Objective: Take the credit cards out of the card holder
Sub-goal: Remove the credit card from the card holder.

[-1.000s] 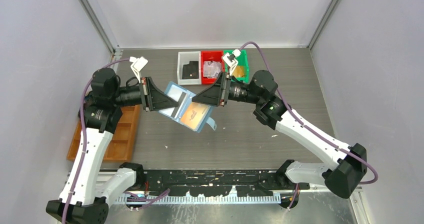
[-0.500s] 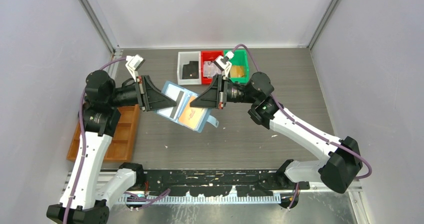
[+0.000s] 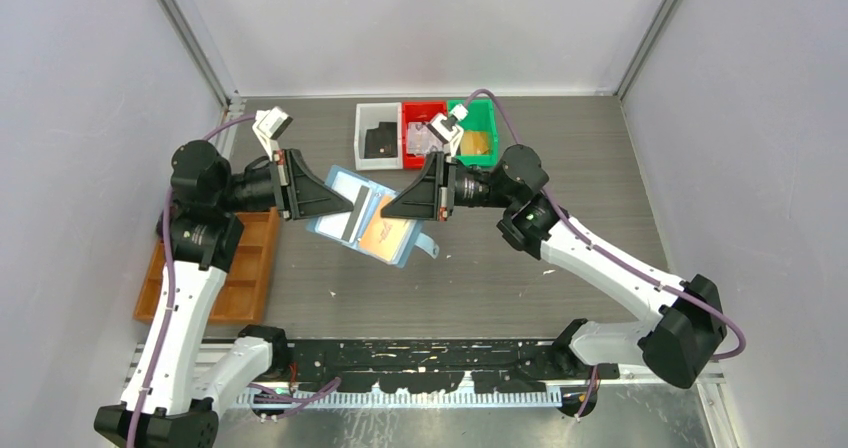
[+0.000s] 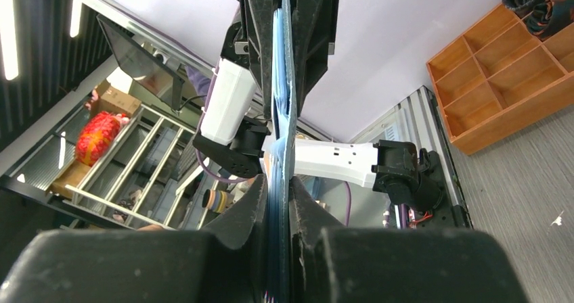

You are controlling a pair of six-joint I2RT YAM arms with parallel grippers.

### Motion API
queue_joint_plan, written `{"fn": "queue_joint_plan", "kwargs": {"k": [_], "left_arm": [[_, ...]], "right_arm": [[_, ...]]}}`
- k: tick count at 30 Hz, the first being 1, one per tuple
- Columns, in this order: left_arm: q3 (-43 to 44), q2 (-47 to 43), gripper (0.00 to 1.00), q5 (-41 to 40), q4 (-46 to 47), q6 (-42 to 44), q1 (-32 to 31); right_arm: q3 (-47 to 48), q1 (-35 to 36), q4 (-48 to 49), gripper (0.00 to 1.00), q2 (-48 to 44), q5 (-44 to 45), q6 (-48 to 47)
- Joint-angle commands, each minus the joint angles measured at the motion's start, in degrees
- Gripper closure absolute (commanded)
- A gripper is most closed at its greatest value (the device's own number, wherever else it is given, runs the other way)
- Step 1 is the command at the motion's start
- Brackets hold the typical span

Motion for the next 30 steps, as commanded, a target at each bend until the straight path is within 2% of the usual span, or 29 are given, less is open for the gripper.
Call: {"fn": "queue_joint_plan", "kwargs": {"k": [1, 4, 8, 9, 14, 17, 19, 21, 26, 30], "left_arm": [[0.4, -0.6, 0.92, 2.3, 4.3, -1.7, 0.4], [0.3, -1.6, 1.0, 1.6, 3.5, -0.4, 0.4], [0.9, -3.8, 1.0, -1.4, -1.9, 5.4, 0.4], [1.4, -4.0, 1.0, -2.9, -4.3, 8.6, 0.4], [4.6, -2.0, 1.0, -14.4, -18.2, 21.1, 0.9], [4.5, -0.9, 1.0, -20.2, -19.3, 22.7, 1.7], [3.6, -1.2, 1.0, -23.8, -18.5, 22.8, 1.9], [2.3, -1.4, 1.0, -25.2, -16.5, 22.2, 1.9], [1.2, -1.6, 1.0, -23.9, -14.2, 19.6, 1.9], [1.0, -2.5, 1.0, -22.3, -14.0, 19.6, 1.9]], "right_arm": [[0.6, 0.2, -1.6, 0.98, -3.5, -0.2, -3.9], [1.0, 0.1, -3.4, 0.84, -3.8, 0.2, -5.0], [2.1, 0.2, -8.8, 0.47, -4.3, 3.3, -8.7], [3.0, 0.1, -10.8, 0.34, -4.5, 4.6, -10.0], [10.2, -0.5, -27.5, 0.19, -6.1, 16.8, -18.4], [13.5, -2.2, -35.4, 0.19, -8.0, 24.8, -20.0], [13.1, -2.5, -34.5, 0.21, -9.8, 27.3, -19.1], [12.3, -2.4, -31.6, 0.24, -10.2, 25.9, -16.2], [10.0, -2.4, -20.4, 0.32, -6.2, 16.1, -5.5], [8.5, -1.7, -15.7, 0.33, -3.6, 14.5, -2.7]]}}
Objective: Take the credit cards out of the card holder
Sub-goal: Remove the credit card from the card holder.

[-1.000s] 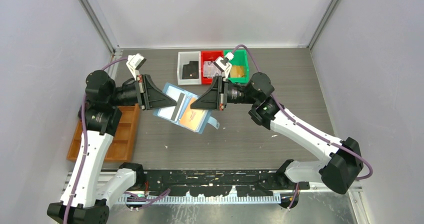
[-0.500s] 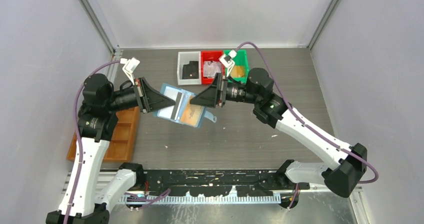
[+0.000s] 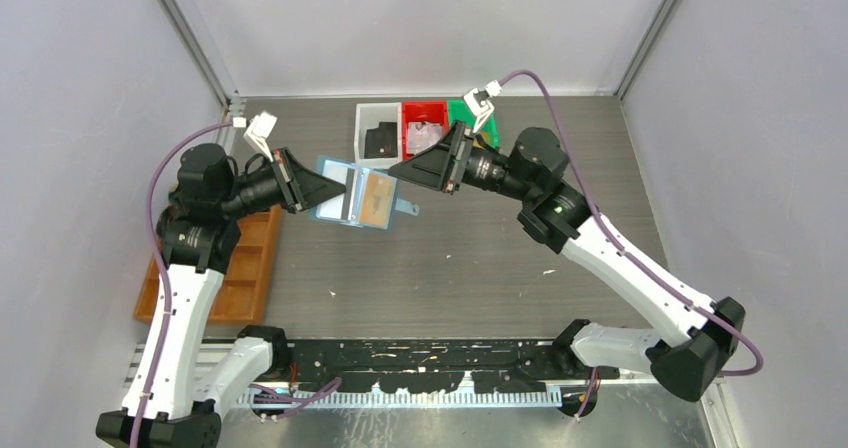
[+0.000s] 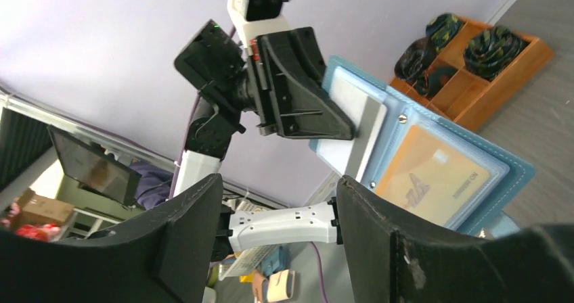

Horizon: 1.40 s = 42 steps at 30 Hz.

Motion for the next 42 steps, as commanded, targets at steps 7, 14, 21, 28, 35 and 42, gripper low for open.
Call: {"fn": "queue_joint_plan", "kwargs": {"k": [7, 14, 21, 28, 35, 42], "left_arm": [[-0.5, -2.5, 1.0, 6.9, 8.1, -6.2, 0.2], [-0.9, -1.9, 1.0, 9.6, 13.4, -11.7, 0.2], [-0.8, -1.8, 1.0, 8.6, 14.4, -14.3, 0.2], [-1.6, -2.6, 1.0, 8.3, 15.4, -15.1, 0.3], [-3.4, -2.8, 1.0, 7.6, 17.2, -15.9, 0.3], [-3.6, -2.7, 1.0, 8.3, 18.6, -18.0, 0.3]], "right_arm": [[-3.2, 2.2, 18.2, 0.39, 7.3, -6.9, 10.8], [-4.7, 4.2, 21.8, 0.43, 9.2, -8.8, 11.8], [-5.1, 4.4, 21.2, 0.44, 10.8, -9.3, 11.4], [-4.3, 5.1, 21.2, 0.46, 13.0, -9.0, 10.9], [-1.4, 6.7, 23.2, 0.51, 16.5, -9.9, 12.3], [-2.8, 7.0, 31.8, 0.67, 17.4, -10.0, 16.8]]}}
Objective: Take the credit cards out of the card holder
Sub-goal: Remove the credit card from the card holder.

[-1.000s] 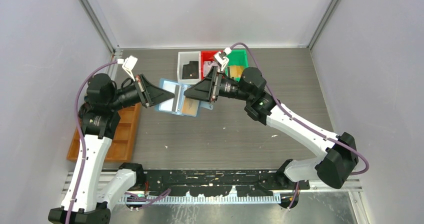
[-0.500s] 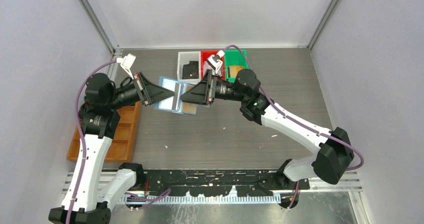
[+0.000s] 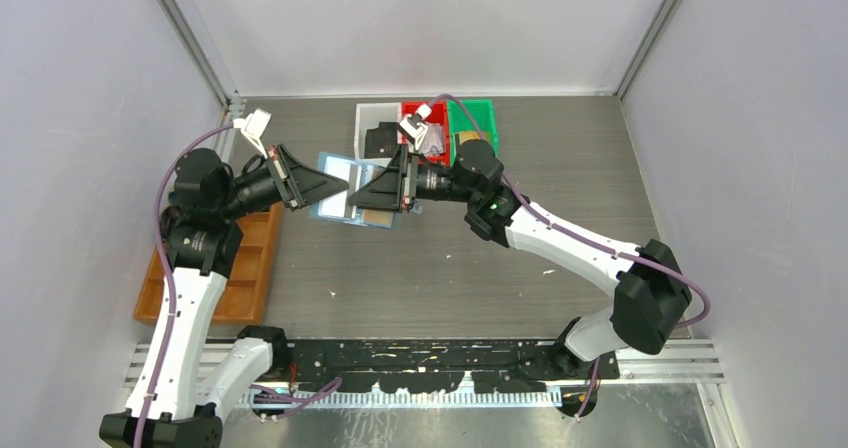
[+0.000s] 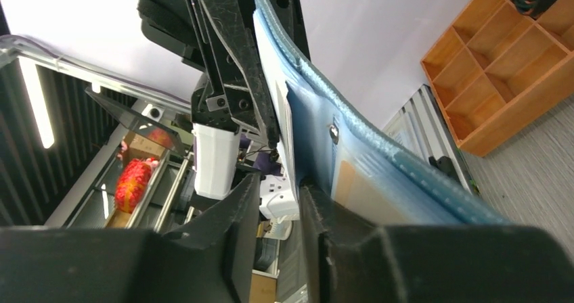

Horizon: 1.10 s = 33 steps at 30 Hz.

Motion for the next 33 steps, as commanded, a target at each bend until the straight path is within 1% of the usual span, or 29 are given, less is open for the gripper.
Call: {"fn": "queue_joint_plan", "kwargs": {"k": [1, 3, 5, 7, 8, 10, 12, 16, 18, 20, 23, 28, 29, 31, 33], "left_arm": [[0.6, -1.3, 0.99, 2.5, 6.7, -3.2, -0.1], [0.3, -1.4, 0.93, 3.6, 7.8, -4.5, -0.1], [-0.1, -1.2, 0.86, 5.3, 10.1, -7.1, -0.1], [-0.2, -1.0, 0.77, 6.9, 12.0, -10.0, -0.1], [-0.3, -0.8, 0.76, 7.6, 12.8, -11.1, -0.1], [0.0, -0.6, 0.76, 8.3, 13.9, -12.7, -0.1], [0.0, -0.4, 0.8, 8.8, 14.0, -13.7, -0.1], [0.6, -0.3, 0.85, 9.3, 14.0, -15.0, -0.1], [0.9, -0.3, 0.91, 9.1, 15.4, -15.3, -0.1], [1.2, -0.1, 0.94, 8.9, 15.4, -15.5, -0.1], [1.7, 0.0, 0.97, 8.7, 15.6, -15.9, -0.1], [2.4, 0.2, 0.97, 8.6, 15.8, -16.0, -0.1], [2.4, 0.2, 0.97, 8.7, 15.8, -16.0, -0.1], [2.4, 0.2, 0.97, 8.8, 16.0, -16.0, -0.1], [2.1, 0.1, 0.97, 8.8, 16.0, -15.8, -0.1]], "right_arm": [[0.8, 0.5, 11.4, 0.7, -0.2, 0.1, 4.5], [-0.2, 0.5, 14.6, 0.81, 0.0, 0.3, 6.3], [-1.0, 0.5, 16.4, 0.89, -0.1, 0.5, 7.1], [-2.0, 0.5, 17.1, 0.93, -0.4, 0.8, 7.4], [-2.4, 0.5, 17.2, 0.93, -0.6, 1.0, 7.3], [-3.1, 0.5, 17.1, 0.93, -1.1, 1.1, 7.2], [-3.6, 0.5, 16.4, 0.93, -1.6, 1.0, 6.7], [-5.0, 0.2, 14.0, 0.93, -3.3, 1.0, 5.2], [-6.1, 0.0, 13.9, 0.92, -4.6, 2.0, 4.7], [-6.3, -0.1, 13.5, 0.88, -5.2, 1.8, 3.9], [-6.5, -0.2, 12.2, 0.86, -5.8, 1.5, 3.4], [-7.9, -0.2, 12.1, 0.86, -6.8, 1.9, 2.9], [-8.1, -0.2, 12.1, 0.84, -7.0, 2.1, 2.9], [-7.7, -0.3, 12.1, 0.74, -7.0, 2.2, 3.0], [-6.5, -0.2, 12.2, 0.67, -6.6, 2.1, 3.1]]}}
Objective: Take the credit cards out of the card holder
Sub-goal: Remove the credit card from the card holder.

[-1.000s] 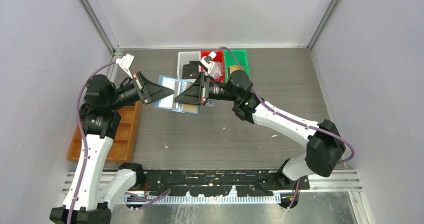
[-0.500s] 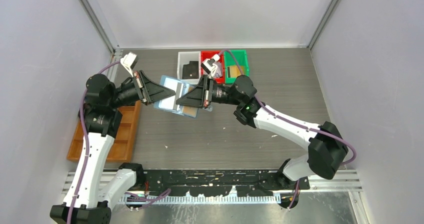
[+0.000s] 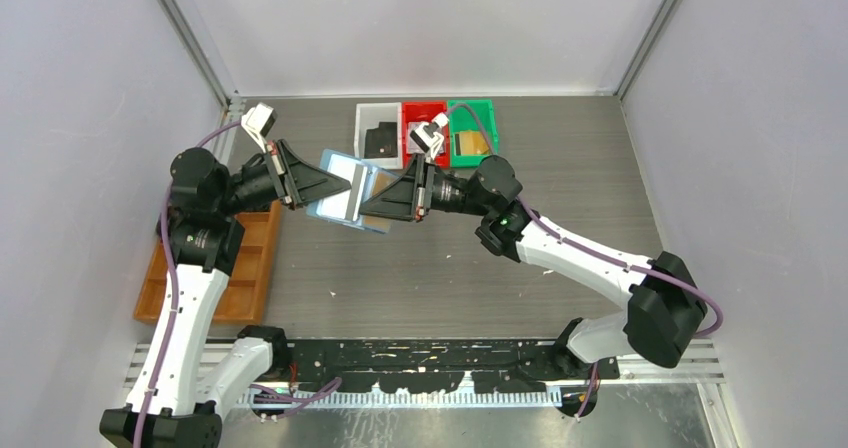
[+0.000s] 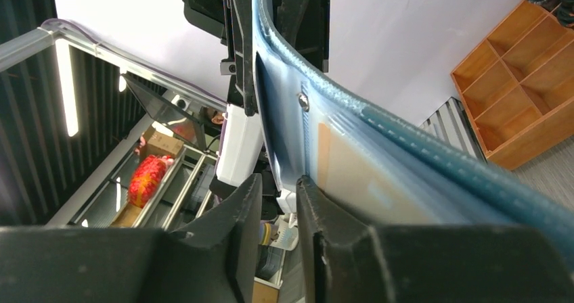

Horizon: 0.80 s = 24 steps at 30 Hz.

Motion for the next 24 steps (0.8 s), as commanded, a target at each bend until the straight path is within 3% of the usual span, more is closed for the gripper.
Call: {"fn": "queue_joint_plan", "kwargs": {"k": [1, 10, 19, 24], "left_arm": [[2.4, -0.6, 0.97, 1.5, 4.8, -0.6, 0.1], [2.4, -0.7, 0.99, 0.9, 3.8, 1.5, 0.1], [3.3, -0.3, 1.0, 0.3, 3.3, 2.6, 0.1], [3.8, 0.0, 0.99, 1.2, 4.7, 1.3, 0.1]], "right_arm": [[2.2, -0.2, 0.6, 0.66, -1.1, 0.7, -1.1], [5.6, -0.2, 1.5, 0.7, 1.2, -0.1, 0.3], [2.0, -0.2, 2.7, 0.95, -0.7, 1.1, -0.6], [-5.0, -0.2, 6.8, 0.99, -4.6, 7.2, -1.6]]}}
